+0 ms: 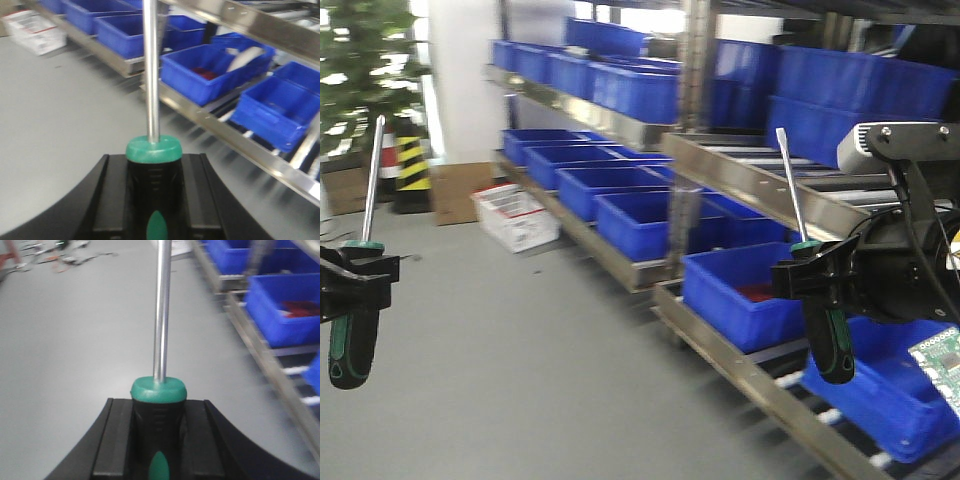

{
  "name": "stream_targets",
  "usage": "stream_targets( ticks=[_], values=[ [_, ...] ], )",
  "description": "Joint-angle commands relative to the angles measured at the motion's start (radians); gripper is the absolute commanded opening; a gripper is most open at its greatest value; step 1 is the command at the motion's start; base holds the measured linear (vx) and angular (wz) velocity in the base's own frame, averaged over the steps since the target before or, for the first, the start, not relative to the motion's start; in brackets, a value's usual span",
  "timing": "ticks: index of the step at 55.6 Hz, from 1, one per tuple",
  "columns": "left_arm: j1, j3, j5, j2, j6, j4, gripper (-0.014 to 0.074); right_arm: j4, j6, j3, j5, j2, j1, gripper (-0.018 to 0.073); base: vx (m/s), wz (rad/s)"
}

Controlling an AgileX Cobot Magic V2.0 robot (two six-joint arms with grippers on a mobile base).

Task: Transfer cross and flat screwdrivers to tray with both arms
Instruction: 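Hold both screwdrivers upright while the base drives to the conveyor tray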

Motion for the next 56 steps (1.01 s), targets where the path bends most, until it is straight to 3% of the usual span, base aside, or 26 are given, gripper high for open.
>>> stream_targets(
  ticks=[1, 56],
  values=[
    [-0.004, -0.029, -0.088, -0.021, -0.008, -0.013, 0.0003, -0.011, -0.009, -0.031, -0.089, -0.029, -0.003, -0.0008, 0.47, -0.73],
    [-0.003, -0.029, -0.087, -0.021, -0.008, -0.013, 0.0003, -0.011, -0.009, -0.031, -0.089, -0.029, -0.003, -0.0008, 0.4, -0.75]
  ],
)
